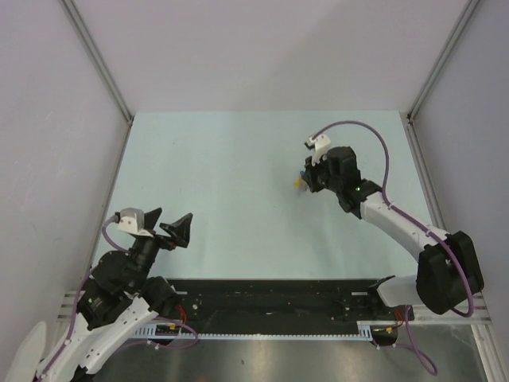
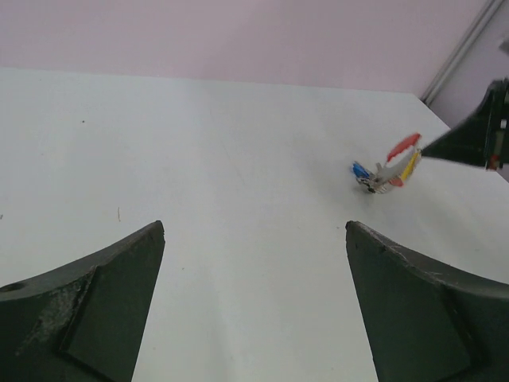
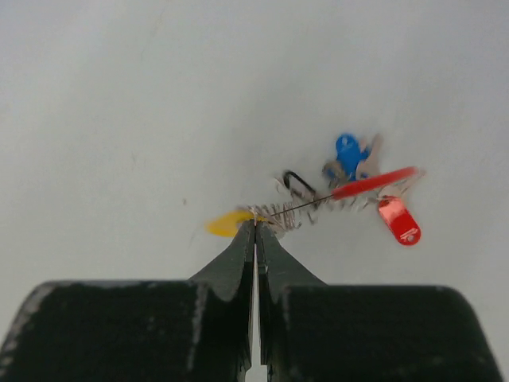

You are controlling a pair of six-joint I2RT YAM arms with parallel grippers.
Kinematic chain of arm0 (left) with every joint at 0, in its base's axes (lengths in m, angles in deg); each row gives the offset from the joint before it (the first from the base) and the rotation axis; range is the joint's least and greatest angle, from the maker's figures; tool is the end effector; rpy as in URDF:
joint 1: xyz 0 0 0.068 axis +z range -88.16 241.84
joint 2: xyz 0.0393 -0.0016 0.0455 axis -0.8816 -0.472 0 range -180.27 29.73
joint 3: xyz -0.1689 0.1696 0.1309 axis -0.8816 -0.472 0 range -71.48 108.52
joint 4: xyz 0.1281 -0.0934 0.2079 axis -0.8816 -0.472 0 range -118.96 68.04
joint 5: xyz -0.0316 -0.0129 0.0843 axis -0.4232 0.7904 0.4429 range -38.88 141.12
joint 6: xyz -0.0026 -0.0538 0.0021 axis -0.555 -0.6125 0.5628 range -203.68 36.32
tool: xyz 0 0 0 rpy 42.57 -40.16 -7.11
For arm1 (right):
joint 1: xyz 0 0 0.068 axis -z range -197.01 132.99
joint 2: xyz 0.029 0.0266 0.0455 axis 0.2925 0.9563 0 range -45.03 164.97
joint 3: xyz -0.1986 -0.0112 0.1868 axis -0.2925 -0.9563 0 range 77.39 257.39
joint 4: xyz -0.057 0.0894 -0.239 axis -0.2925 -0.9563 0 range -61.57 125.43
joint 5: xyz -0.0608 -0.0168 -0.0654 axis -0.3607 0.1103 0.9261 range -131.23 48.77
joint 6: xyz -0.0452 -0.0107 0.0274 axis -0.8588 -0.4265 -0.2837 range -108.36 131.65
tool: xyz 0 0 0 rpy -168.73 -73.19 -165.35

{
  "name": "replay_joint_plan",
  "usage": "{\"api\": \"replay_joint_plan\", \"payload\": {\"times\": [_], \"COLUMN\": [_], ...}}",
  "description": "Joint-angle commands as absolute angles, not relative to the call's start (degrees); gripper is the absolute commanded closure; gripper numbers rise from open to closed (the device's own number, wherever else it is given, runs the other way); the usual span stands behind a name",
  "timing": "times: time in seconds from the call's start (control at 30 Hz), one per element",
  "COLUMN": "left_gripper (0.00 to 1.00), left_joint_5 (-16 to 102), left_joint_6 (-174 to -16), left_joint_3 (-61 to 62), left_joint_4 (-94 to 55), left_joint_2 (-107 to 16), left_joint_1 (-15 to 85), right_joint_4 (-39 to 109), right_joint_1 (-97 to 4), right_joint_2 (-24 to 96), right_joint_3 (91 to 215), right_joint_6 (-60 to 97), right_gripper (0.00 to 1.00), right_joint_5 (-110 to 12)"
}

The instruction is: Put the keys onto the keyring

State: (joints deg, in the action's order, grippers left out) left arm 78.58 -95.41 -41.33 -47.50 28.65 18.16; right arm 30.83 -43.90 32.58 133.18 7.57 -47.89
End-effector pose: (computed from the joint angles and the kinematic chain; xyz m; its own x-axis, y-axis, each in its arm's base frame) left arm 0.0448 -0.0202 0.2965 -0.0132 -0.2367 -0.9715 0.2830 0.9310 -0.2307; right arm 0.2754 0.1444 0.2875 -0.3572 -0.2604 -0.8970 -0.5688 0.8224 -0.0122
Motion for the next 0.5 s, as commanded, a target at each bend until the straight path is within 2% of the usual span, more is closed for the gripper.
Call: {"api": "replay_joint_plan", "payload": {"times": [0.0, 0.13, 0.2, 0.23, 0.33, 0.47], "left_gripper": [0.00, 0.00, 0.00, 0.00, 0.00, 0.00], "left_joint_5": [82.8, 84.2, 84.6, 84.4, 82.2, 82.4], "left_joint_6": [-99.1, -99.4, -99.8, -100.1, -99.8, -100.9], "left_joint_3": [-40.9, -40.6, -40.2, -39.9, -39.8, -39.2], "left_joint_4": [-50.5, -50.2, -49.8, -49.6, -48.9, -49.4], "left_joint_2": [31.6, 32.7, 33.2, 33.7, 35.5, 37.6], "left_joint_1": [18.5, 18.5, 18.6, 18.6, 18.6, 18.6], "right_joint_4": [40.1, 43.4, 43.6, 43.4, 42.2, 38.2], "right_joint_1": [-44.3, -44.6, -44.6, -44.6, -44.6, -44.7], "right_joint_2": [27.9, 25.4, 24.2, 22.6, 17.1, 7.0], "right_joint_3": [121.0, 112.0, 109.0, 108.4, 106.3, 106.0], "right_joint_6": [18.8, 23.8, 25.6, 26.1, 27.8, 28.3], "right_gripper": [0.95, 0.87, 0.78, 0.73, 0.51, 0.33], "right_joint_5": [-48.7, -45.7, -44.7, -43.4, -41.3, -38.1]}}
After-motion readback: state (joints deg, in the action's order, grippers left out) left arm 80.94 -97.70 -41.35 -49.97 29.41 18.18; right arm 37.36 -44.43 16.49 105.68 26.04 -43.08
